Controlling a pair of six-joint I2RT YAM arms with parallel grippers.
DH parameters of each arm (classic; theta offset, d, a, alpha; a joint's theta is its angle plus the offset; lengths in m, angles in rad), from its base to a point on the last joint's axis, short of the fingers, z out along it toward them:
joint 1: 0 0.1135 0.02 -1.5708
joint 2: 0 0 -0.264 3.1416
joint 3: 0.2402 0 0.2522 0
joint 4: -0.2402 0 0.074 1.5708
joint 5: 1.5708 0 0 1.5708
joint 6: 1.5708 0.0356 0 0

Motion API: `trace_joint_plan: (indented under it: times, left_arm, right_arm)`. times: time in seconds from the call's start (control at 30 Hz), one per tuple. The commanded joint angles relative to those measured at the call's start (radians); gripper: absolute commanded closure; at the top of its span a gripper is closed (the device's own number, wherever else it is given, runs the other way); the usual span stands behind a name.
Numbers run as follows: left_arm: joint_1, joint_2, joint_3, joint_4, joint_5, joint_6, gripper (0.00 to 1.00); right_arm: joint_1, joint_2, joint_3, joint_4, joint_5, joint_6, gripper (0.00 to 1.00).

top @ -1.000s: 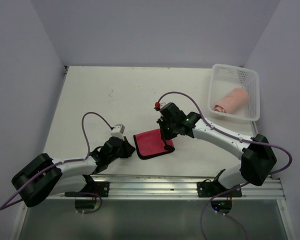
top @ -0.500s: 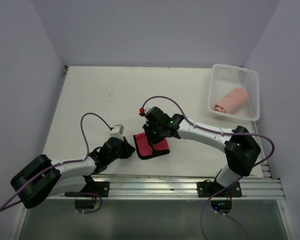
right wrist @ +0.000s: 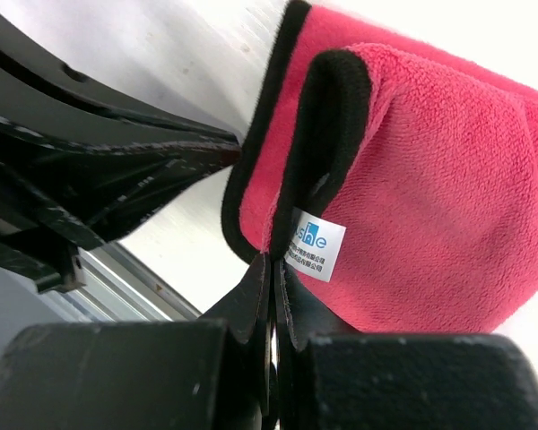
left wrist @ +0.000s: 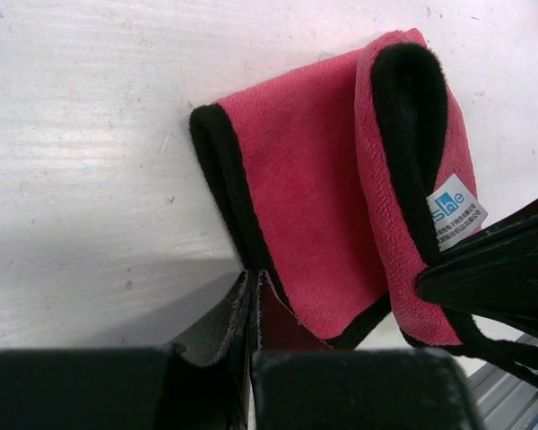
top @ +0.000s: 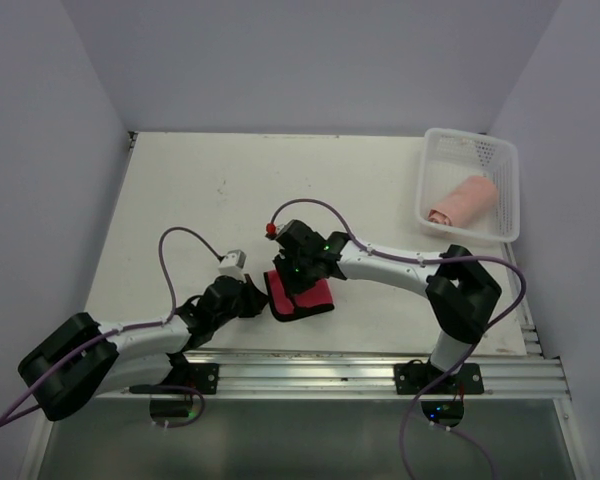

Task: Roll the towels
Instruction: Fold the towel

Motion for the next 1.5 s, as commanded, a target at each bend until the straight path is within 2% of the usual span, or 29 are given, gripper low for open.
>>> trace_joint_plan:
  times: [0.0, 1.2, 1.37, 1.4, 1.47]
  left_arm:
    - [-0.007, -0.013, -0.009, 0.038, -0.014, -0.005, 1.00]
    - [-0.007, -0.042, -0.032, 0.029, -0.013, -0.002, 1.00]
    - [-0.007, -0.053, -0.034, 0.016, -0.019, -0.004, 1.00]
    - [-0.007, -0.060, -0.035, 0.012, -0.022, -0.005, 1.00]
    - [-0.007, -0.074, -0.032, -0.003, -0.030, -0.005, 1.00]
  right_arm:
    - [0.011, 0.015, 0.055, 0.039, -0.032, 0.017, 1.00]
    - [0.031, 0.175, 0.106, 0.099, -0.090, 0.068, 1.00]
    - [0.030, 0.147, 0.137, 0.085, -0.110, 0.079, 0.86]
    - [0.031, 0.141, 0.155, 0.074, -0.107, 0.076, 0.77]
    - [0.030, 0.118, 0.175, 0.039, -0.101, 0.062, 0.71]
